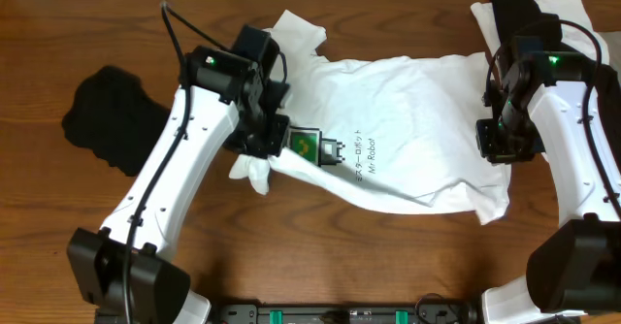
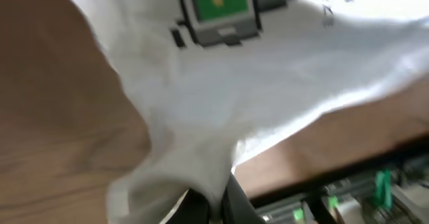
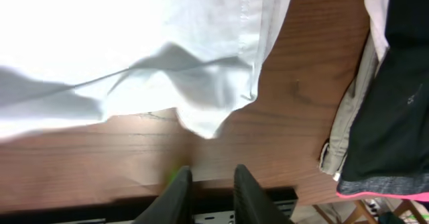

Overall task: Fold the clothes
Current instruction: 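Smooth the shirt front with the left gripper, pressing near the logo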

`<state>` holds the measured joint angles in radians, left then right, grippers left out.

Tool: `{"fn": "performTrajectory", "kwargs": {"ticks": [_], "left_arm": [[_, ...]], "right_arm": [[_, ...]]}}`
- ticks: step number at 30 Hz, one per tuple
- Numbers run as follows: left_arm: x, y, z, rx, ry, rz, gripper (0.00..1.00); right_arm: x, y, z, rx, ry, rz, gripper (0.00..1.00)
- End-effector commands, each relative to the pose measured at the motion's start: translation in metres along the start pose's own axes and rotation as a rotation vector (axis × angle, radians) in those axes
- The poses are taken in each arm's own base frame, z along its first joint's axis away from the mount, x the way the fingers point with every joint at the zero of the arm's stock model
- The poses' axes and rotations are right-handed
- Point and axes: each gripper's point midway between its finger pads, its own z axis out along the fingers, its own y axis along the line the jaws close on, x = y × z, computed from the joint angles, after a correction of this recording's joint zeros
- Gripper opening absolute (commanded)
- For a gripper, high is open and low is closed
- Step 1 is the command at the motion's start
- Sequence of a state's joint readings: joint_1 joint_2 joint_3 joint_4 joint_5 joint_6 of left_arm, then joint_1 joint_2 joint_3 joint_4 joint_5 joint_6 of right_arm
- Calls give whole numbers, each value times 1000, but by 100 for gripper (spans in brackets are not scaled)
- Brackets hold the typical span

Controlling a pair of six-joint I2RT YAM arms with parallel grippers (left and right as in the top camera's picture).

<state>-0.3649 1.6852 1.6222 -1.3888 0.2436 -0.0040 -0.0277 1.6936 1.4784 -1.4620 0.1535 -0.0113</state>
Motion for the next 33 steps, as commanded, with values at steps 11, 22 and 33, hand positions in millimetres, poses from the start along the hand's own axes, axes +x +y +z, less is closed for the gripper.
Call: {"fn": "performTrajectory", "kwargs": {"ticks": [11,22,33], "left_arm": [[20,-14,-2,82,72,-22,71],[51,33,-6,-216,164,-292,73],[64,54,55,-261,199,-474,73]], "right_arm": [[1,-6,1,14,-1,7,24],[-1,-6,1,14,-9,8,24],[-3,-6,1,14,-16,9,24]]}}
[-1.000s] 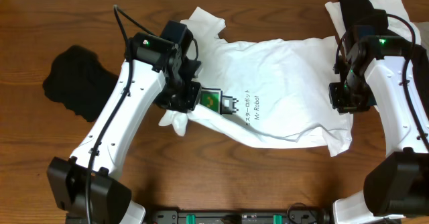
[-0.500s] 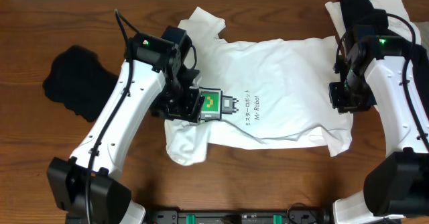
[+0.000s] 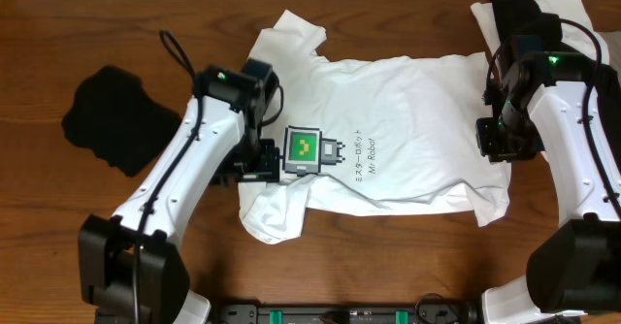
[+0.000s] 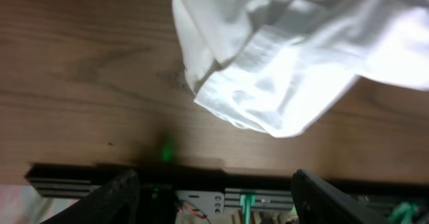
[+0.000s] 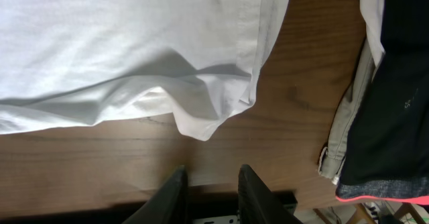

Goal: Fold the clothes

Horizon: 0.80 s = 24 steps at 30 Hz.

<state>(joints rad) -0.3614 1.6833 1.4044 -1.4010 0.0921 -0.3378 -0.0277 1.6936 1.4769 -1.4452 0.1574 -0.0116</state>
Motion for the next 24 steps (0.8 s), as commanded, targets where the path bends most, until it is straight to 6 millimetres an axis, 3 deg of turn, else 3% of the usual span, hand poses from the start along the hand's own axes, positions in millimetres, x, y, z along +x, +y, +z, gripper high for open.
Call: {"fn": "performTrajectory", "kwargs": {"ticks": [1,7,13,18,24], "left_arm": [[3,21,22,-68,14,-165,71],[-14,31,45,-12,-17,-287,68],[-8,36,67,6,17,-383,65],[-1,19,94,144,75,-435,62],[5,20,114,148,84,-487,61]], "right_arm": [[1,-5,0,10,-1,7,24],[0,-5,0,9,-5,8,24],[0,-5,0,9,-4,8,24],[0,-5,0,9,-4,8,24],[0,-5,0,9,-5,8,24]]}}
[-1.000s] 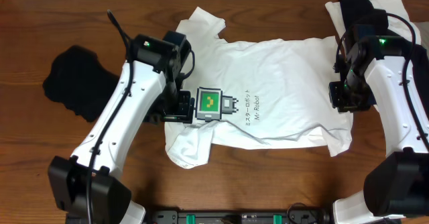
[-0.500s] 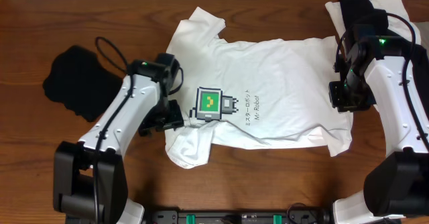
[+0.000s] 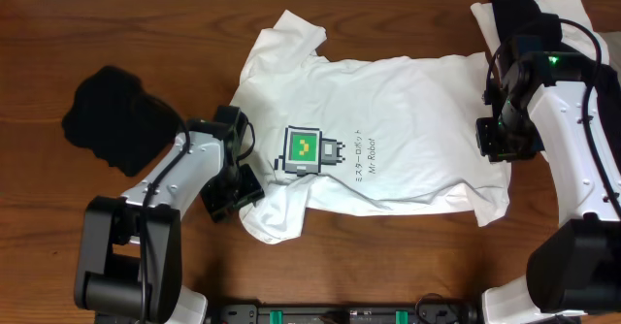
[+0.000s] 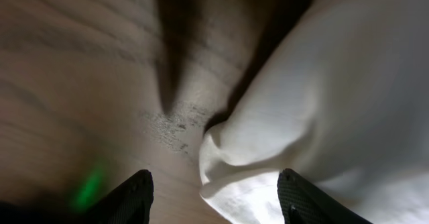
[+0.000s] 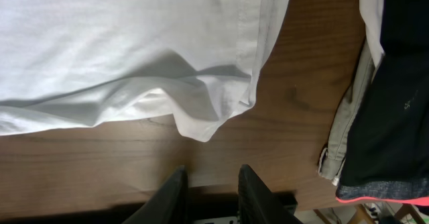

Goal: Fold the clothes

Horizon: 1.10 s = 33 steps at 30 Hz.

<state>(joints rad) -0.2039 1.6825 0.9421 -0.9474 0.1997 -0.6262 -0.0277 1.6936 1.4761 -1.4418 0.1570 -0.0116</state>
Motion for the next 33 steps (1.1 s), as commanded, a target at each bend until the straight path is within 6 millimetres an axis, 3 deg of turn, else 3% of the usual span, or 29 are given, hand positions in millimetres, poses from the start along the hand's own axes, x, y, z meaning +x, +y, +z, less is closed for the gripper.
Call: {"fn": "performTrajectory", "kwargs": {"ticks": [1,6,10,18,22,26,30,33], "left_arm": [[5,0,3,23,19,-47,61],[6,-5,5,51,28,-51,60],[10,-20,4,130,61,-40,53],[9,-22,4,137,56,-30,39],[9,-22,4,137,57,-29,29],[10,-21,4,136,58,-4,6],[8,-23,1,145,46,24,6],[3,-31,-13,179,-1,79,6]], "right_arm": [[1,-5,0,10,-2,7,24],[1,-5,0,9,-2,8,24],[1,-5,0,9,-2,8,24],[1,-5,0,9,-4,8,24],[0,-5,0,9,-6,8,24],[0,-5,0,9,-6,8,25],[0,-5,0,9,-8,9,25],[-2,-5,0,9,-12,9,25]]}}
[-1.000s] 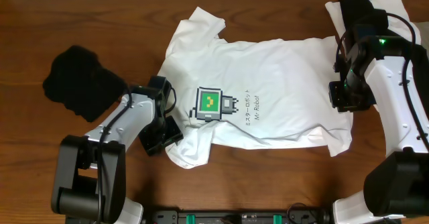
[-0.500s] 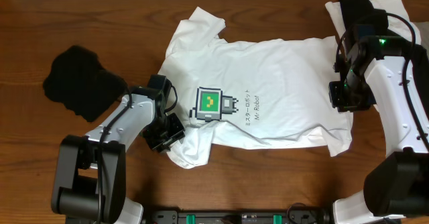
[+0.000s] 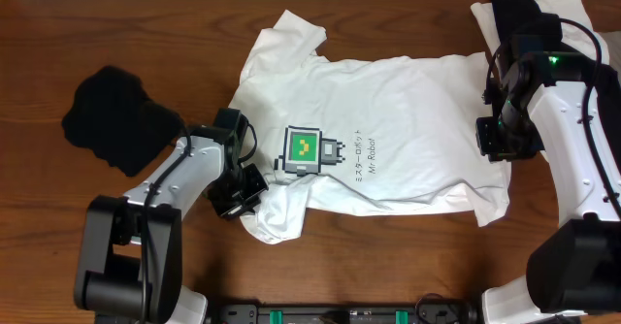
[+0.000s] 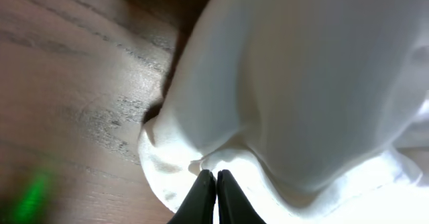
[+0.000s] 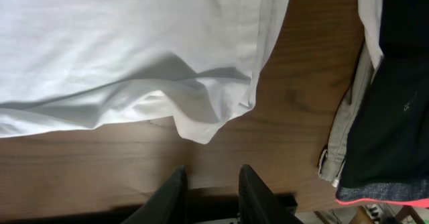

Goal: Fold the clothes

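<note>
A white T-shirt (image 3: 388, 140) with a green pixel-robot print (image 3: 303, 149) lies spread flat on the wooden table. Its near-left sleeve (image 3: 277, 212) sits rumpled at the front left. My left gripper (image 3: 243, 193) is low at that sleeve's left edge. In the left wrist view this left gripper (image 4: 216, 182) is shut on a fold of the white sleeve cloth (image 4: 281, 103). My right gripper (image 3: 500, 140) hovers at the shirt's right hem. Seen from its wrist, the right gripper (image 5: 209, 184) is open over bare wood, just clear of the hem (image 5: 201, 117).
A black garment (image 3: 112, 120) lies at the left of the table. A pile of black, white and grey clothes (image 3: 543, 14) sits at the back right, close to the right arm, and shows as the pile (image 5: 395, 103) in the right wrist view. The table's front edge (image 5: 100, 207) is near.
My left gripper, open beside the sleeve's edge before, has shifted slightly right and is now shut on the sleeve cloth. The right arm and the shirt body have not moved.
First my left gripper was shut on the sleeve, holding it bunched near the print. Then it was open and the sleeve lay spread at the front left. Later it sat low and open at the sleeve's left edge, and now it grips that edge.
</note>
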`<state>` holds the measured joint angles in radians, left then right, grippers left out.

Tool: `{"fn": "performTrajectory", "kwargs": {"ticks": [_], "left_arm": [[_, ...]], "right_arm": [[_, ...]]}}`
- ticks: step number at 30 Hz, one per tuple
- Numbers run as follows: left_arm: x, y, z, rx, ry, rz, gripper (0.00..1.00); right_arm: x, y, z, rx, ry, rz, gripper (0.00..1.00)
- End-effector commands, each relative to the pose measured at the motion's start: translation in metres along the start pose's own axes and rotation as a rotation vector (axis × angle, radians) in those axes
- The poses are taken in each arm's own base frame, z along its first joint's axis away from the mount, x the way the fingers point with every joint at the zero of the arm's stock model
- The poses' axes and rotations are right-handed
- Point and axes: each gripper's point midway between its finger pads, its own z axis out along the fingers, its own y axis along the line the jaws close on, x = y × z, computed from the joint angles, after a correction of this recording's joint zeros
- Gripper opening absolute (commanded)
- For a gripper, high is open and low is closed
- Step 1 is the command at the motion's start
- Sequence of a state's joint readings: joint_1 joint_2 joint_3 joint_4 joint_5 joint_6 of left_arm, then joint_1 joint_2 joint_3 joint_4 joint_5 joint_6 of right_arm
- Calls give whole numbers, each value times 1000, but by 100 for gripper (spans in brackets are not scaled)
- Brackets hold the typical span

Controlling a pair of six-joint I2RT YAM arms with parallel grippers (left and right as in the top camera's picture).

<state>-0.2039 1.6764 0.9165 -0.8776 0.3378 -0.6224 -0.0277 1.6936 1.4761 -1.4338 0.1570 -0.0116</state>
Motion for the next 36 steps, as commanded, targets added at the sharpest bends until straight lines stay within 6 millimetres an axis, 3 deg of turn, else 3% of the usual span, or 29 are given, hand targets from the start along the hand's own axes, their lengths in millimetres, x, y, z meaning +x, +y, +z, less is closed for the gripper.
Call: {"fn": "performTrajectory", "kwargs": {"ticks": [1,6,11,15,18,21,24,27,31,32,33,36], "left_arm": [[-6,-15,-22,57,-71,94,6],[-7,-51,-63,182,-220,234,6],[11,-105,-95,368,-345,426,6],[23,-139,-99,428,-403,579,6],[37,-149,-87,415,-385,669,7],[49,-137,-73,345,-327,710,13],[44,-108,-66,222,-315,650,13],[30,-69,-71,77,-351,521,14],[26,-47,-88,49,-391,453,17],[27,-41,-92,47,-398,410,23],[27,-33,-94,32,-401,347,37],[27,-2,-90,-54,-396,147,55]], "right_arm": [[0,-5,0,9,-5,8,25],[0,-5,0,9,-5,8,25],[0,-5,0,9,-4,8,25],[1,-5,0,9,-3,8,25],[1,-5,0,9,0,7,25],[2,-5,0,9,2,7,25],[2,-5,0,9,2,7,25],[1,-5,0,9,-2,8,25],[0,-5,0,9,-5,8,25],[0,-5,0,9,-5,8,25],[0,-5,0,7,-5,8,26],[0,-3,0,-1,-5,8,26]]}}
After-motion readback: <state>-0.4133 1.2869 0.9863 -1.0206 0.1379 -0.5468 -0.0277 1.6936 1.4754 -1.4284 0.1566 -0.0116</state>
